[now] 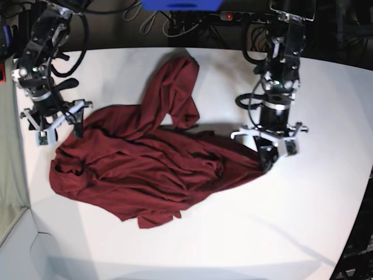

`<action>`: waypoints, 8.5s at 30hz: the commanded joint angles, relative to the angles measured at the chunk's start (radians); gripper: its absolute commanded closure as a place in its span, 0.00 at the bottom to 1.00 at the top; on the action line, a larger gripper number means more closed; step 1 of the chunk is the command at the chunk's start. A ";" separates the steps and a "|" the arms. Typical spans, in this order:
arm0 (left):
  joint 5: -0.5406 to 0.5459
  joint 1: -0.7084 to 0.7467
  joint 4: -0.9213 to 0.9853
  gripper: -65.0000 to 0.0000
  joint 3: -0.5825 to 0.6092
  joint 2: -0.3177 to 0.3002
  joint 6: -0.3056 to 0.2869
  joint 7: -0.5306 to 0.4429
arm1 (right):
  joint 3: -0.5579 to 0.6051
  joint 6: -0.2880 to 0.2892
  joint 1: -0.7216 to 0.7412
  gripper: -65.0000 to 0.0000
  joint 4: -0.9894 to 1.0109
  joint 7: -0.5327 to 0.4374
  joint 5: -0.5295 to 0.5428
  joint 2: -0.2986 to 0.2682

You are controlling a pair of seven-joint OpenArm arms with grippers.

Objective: Layout the t-shirt on the table in an organized manner, then fold the t-shirt properly
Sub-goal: 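Grasp shirt edges with both grippers and pull them apart, then drag the shirt edge with the left gripper toward the right gripper, then grasp the shirt hem with the right gripper and pull it outward, then grasp a shirt fold with the left gripper and lift it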

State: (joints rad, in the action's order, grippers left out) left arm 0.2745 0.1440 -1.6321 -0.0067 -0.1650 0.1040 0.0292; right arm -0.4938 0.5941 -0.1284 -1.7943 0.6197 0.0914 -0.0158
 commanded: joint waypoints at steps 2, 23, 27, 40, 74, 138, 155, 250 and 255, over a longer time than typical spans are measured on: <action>-0.005 -0.011 -0.059 1.00 -0.057 -0.040 0.000 -0.027 | -0.004 -0.001 0.006 0.36 -0.017 -0.017 0.009 -0.008; -0.004 0.204 -0.078 0.99 -0.284 -0.097 -0.002 -0.027 | 0.093 -0.001 -0.020 0.35 -0.017 -0.016 0.012 0.023; -0.004 0.282 -0.078 0.83 -0.284 -0.098 -0.002 -0.027 | 0.145 -0.001 -0.021 0.35 -0.017 -0.010 0.011 0.024; -0.004 0.322 -0.084 0.56 -0.342 -0.098 0.000 -0.028 | 0.393 -0.004 -0.060 0.35 -0.023 -0.017 0.015 0.024; -0.005 -0.195 0.247 0.55 -0.353 0.003 -0.002 0.344 | 0.327 0.000 -0.034 1.00 0.098 -0.019 0.015 -0.148; 0.102 -0.238 0.372 0.97 0.069 0.097 0.003 0.275 | 0.004 0.000 -0.037 0.62 -0.069 -0.017 0.012 -0.042; 0.093 -0.071 0.063 0.99 -0.198 0.072 -0.002 0.282 | 0.146 0.000 0.192 0.61 0.127 -0.016 0.009 -0.063; 0.098 -0.034 0.069 0.99 -0.006 0.014 -0.002 0.384 | 0.676 -0.409 0.769 1.00 1.428 -0.828 0.009 -0.091; 0.093 0.072 -0.155 1.00 0.058 0.011 -0.002 0.381 | 0.676 -0.409 0.770 1.00 1.428 -0.828 0.009 -0.091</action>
State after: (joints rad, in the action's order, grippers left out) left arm 0.3698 0.2264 -1.7695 0.0547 -0.1497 0.1047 0.4362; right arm 0.1852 0.1860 0.6197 -0.3592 -0.2195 0.1024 -0.1020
